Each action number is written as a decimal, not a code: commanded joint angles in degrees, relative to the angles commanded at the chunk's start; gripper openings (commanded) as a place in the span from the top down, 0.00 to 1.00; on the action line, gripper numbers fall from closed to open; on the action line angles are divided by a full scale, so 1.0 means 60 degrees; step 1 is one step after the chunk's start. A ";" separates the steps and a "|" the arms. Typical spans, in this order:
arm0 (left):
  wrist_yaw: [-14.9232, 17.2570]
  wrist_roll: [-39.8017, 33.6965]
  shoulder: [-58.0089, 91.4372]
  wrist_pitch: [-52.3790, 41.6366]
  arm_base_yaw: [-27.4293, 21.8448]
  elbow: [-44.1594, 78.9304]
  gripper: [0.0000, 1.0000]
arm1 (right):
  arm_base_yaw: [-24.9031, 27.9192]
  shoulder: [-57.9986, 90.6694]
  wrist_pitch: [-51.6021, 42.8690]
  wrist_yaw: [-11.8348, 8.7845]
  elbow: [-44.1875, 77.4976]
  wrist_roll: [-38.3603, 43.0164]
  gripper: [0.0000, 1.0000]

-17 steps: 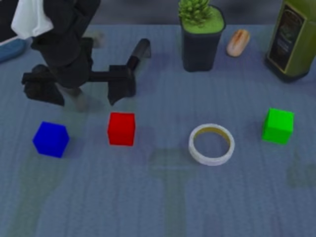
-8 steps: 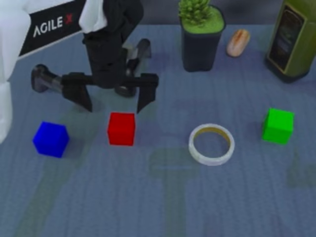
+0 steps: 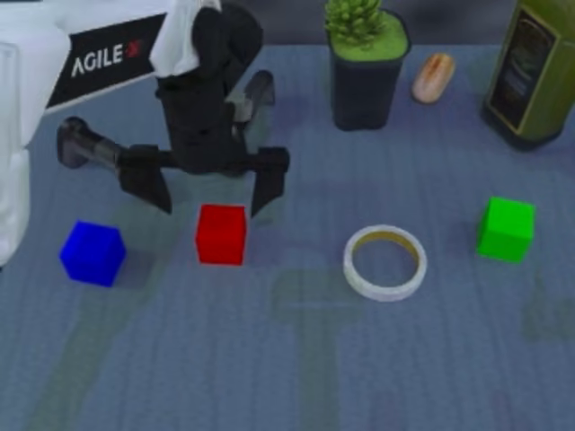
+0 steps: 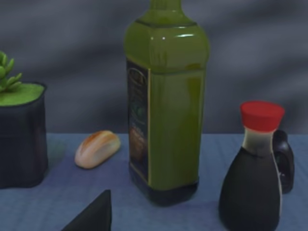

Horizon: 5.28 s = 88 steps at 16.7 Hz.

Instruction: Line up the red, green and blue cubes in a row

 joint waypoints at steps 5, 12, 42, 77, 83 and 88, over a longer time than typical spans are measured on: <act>0.0008 -0.0007 0.0702 0.1879 -0.0011 -0.1103 0.00 | 0.0000 0.0000 0.0000 0.0000 0.0000 0.0000 0.00; 0.0009 -0.0011 0.0809 0.2072 -0.0016 -0.1240 0.15 | 0.0000 0.0000 0.0000 0.0000 0.0000 0.0000 0.00; -0.0072 0.0020 -0.0237 -0.0203 0.0188 0.0171 1.00 | 0.0000 0.0000 0.0000 0.0000 0.0000 0.0000 0.00; -0.0121 -0.2902 -0.2815 0.3287 -0.2238 -0.5921 0.92 | 0.0000 0.0000 0.0000 0.0000 0.0000 0.0000 0.00; -0.0121 -0.2902 -0.2815 0.3287 -0.2238 -0.5921 0.47 | 0.0000 0.0000 0.0000 0.0000 0.0000 0.0000 0.00; -0.0121 -0.2902 -0.2815 0.3287 -0.2238 -0.5921 0.10 | 0.0000 0.0000 0.0000 0.0000 0.0000 0.0000 0.00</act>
